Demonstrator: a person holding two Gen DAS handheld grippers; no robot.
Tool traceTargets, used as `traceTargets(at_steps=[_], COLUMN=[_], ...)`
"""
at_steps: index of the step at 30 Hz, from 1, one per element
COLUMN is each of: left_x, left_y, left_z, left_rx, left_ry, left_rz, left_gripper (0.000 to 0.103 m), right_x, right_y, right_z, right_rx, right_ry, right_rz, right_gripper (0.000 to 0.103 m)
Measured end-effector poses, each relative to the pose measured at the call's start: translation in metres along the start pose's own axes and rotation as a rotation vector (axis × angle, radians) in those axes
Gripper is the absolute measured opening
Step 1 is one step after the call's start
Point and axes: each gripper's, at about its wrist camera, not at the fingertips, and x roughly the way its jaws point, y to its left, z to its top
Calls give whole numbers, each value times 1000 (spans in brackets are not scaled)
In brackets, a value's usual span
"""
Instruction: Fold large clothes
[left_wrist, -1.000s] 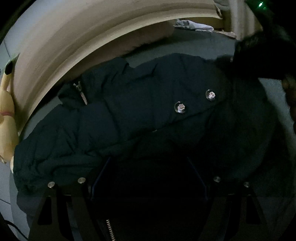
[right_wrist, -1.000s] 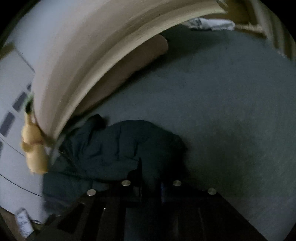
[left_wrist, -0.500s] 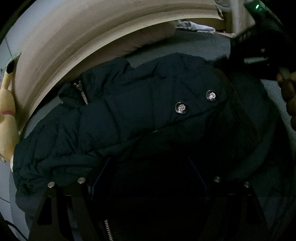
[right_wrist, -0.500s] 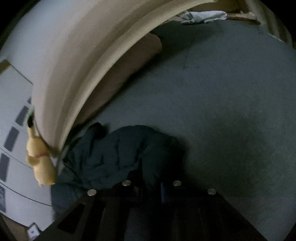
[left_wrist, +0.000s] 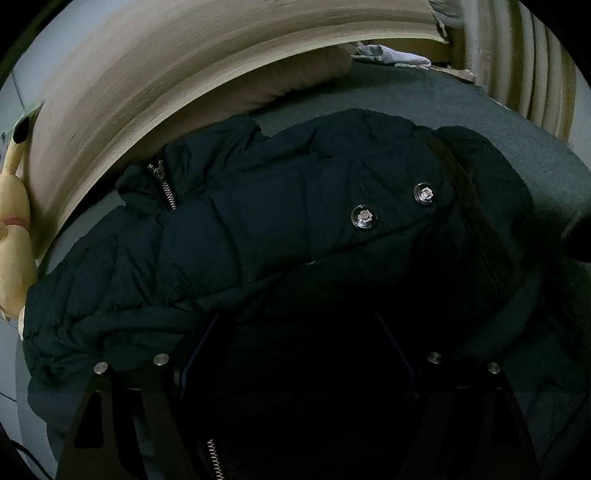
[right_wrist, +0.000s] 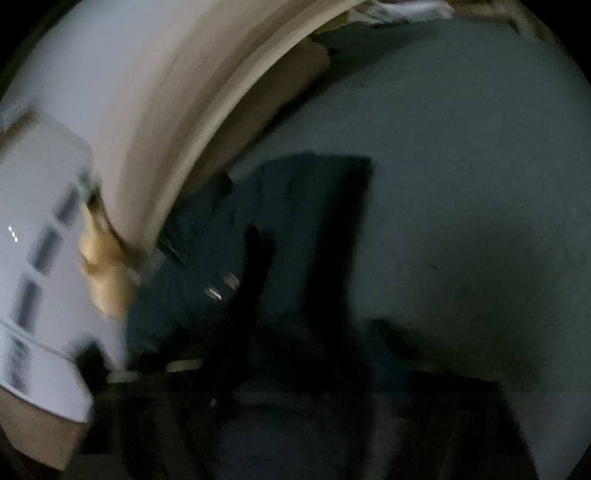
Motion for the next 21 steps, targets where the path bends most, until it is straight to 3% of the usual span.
traceTargets(at_steps=[2,5,6,7,8,12,15,16,17,18,19,21], left_x=[-1,1,2,2,2,3,-9,-18,-29,-47,-61,-91], left_y=[0,0,0,-1,-1,-1,2,7,13,27,40,78], left_z=[0,1,2,2,2,4,5,5,4,3,2,-4], left_rx=[-2,-11,-12,-9,-8,-19,-21,-29,-42,-72,-103,-180], left_ry=[1,-4,-5,-6,-6,-2,-18,-29,-47,-84,-113,-167], left_rz=[-5,6,9,15,13,17,-6,-37,-72,-123,-163,-236], left_gripper=[83,85,86,86,86,87,86,86,86,86,86,86], right_x=[-5,-22,-13,-2,-6,-12,-24,-38,-50,-60,-71,-83], right_y=[-2,3,-3,-12,-17,-2,-5,-8,-3,2,10,30], right_z=[-9,-27,-31,-32,-31,-31,-29,-27,-28,-27,-27,-25], right_rx=[26,30,36,72,106,48,62,52,46,51,47,24], right_ry=[-19,-115,-93,-47,-60,-42,-37,-67,-105,-143,-190,-236], right_rz=[5,-43,-61,-39,-4,-54,-87,-106,-136,-143,-140,-124], right_gripper=[13,14,15,16,15,15,33,44,64,72,78,78])
